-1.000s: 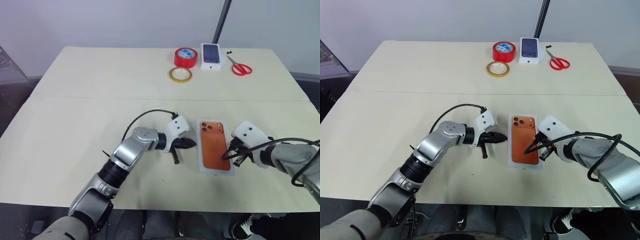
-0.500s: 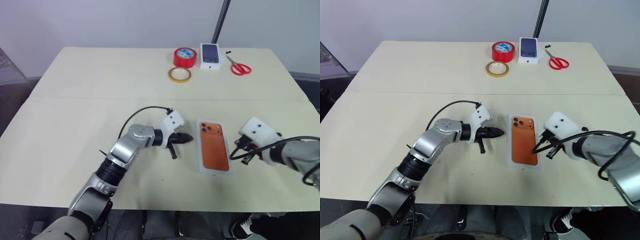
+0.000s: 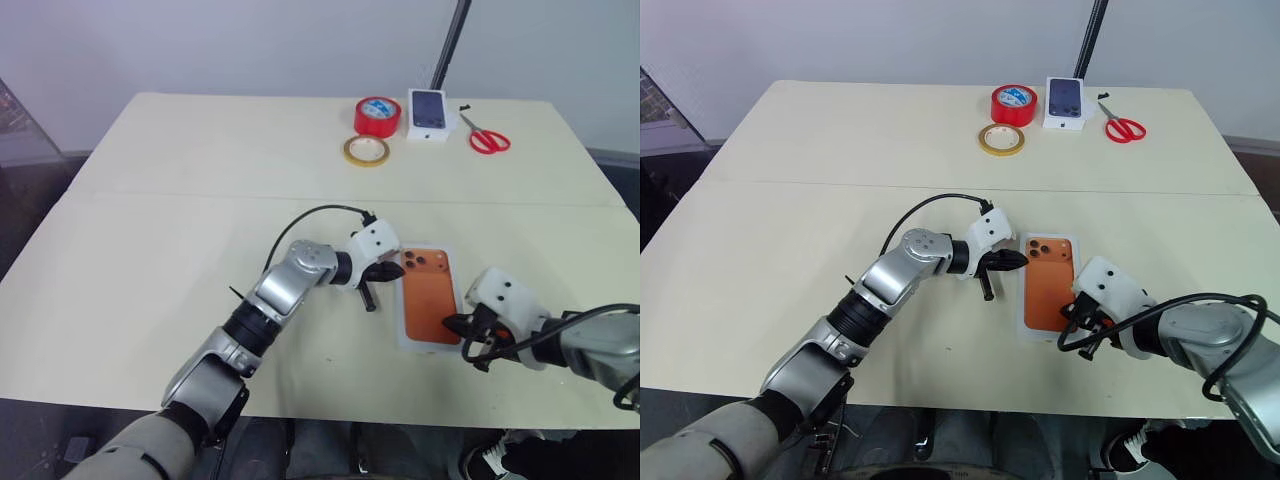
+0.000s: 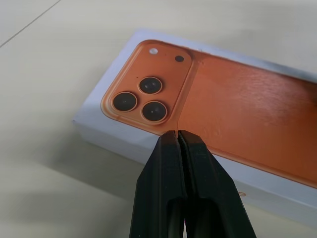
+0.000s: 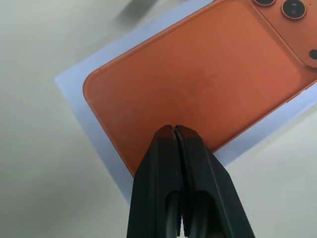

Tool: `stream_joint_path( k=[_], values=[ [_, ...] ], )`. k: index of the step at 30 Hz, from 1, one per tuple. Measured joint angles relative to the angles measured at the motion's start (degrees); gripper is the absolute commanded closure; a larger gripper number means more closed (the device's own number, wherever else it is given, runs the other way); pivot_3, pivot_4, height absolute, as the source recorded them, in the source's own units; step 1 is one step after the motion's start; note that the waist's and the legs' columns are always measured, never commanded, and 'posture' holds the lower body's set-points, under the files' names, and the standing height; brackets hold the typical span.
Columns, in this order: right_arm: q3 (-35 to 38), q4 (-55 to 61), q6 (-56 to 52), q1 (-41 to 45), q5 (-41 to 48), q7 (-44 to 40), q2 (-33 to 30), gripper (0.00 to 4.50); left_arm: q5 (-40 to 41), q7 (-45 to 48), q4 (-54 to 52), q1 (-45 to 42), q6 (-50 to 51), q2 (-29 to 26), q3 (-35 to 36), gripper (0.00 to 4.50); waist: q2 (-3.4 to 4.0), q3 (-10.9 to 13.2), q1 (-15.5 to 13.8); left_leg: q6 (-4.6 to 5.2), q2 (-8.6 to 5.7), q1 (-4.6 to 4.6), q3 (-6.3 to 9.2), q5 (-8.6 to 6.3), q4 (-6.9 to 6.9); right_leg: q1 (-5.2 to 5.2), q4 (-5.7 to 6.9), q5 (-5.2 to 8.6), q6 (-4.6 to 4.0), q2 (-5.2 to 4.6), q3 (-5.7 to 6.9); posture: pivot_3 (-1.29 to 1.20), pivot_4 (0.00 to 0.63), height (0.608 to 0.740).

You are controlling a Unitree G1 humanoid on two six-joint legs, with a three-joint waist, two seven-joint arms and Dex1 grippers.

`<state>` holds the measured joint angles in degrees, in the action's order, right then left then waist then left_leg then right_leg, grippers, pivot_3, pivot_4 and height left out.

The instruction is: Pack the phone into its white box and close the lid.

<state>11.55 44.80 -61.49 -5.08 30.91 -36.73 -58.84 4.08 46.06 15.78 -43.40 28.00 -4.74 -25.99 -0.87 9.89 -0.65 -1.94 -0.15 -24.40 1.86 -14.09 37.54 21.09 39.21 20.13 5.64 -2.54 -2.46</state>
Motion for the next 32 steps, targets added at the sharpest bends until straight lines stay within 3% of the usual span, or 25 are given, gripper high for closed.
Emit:
stream_joint_path(
  k=[6, 11, 20, 23, 32],
  values=[
    [3.48, -1.73, 1.54, 3.35, -0.22, 2.13, 4.17, 4.43, 2.72, -0.16, -5.38, 2.87, 1.19, -6.34, 7.94, 4.40, 0.02, 0.00, 0.71, -0.03, 0.07, 0.00, 0.00, 0.02, -0.06, 0.09, 0.05, 0.00, 0.00, -0.01, 0.00, 0.00, 0.150, 0.717],
    [7.13, -10.76, 9.92, 8.32, -2.94, 4.82, 9.24, 4.43, 4.90, -1.24, -12.29, 8.54, -0.13, -16.24, 18.49, 4.40, 0.03, -0.02, 1.23, -0.04, 0.06, 0.01, -0.01, 0.02, -0.08, 0.10, 0.04, 0.00, 0.00, -0.05, 0.00, 0.00, 0.150, 0.717],
    [7.15, -22.08, 16.54, 13.55, -2.50, 3.44, 15.37, 4.43, 10.24, -2.68, -14.76, 20.41, -0.04, -28.12, 35.38, 4.40, 0.04, -0.01, 1.31, -0.04, 0.06, 0.00, -0.01, 0.02, -0.10, 0.13, 0.05, 0.00, -0.01, -0.10, 0.00, 0.00, 0.150, 0.717],
    [6.31, -24.11, 18.36, 14.53, -2.61, 2.57, 15.87, 4.43, 11.61, -3.59, -15.29, 22.44, 0.16, -29.12, 38.81, 4.40, 0.03, -0.01, 1.09, -0.03, 0.03, 0.00, -0.01, 0.02, -0.08, 0.10, 0.05, 0.00, -0.01, -0.14, 0.00, 0.00, 0.150, 0.717],
    [4.61, -25.04, 21.68, 13.86, -3.03, 0.80, 16.58, 4.43, 13.74, -6.72, -16.86, 25.28, 0.96, -29.00, 40.19, 4.40, 0.03, -0.02, 1.31, -0.03, 0.04, 0.00, -0.01, 0.02, -0.10, 0.13, 0.08, 0.00, -0.01, -0.14, -0.02, 0.00, 0.150, 0.717]
  ],
)
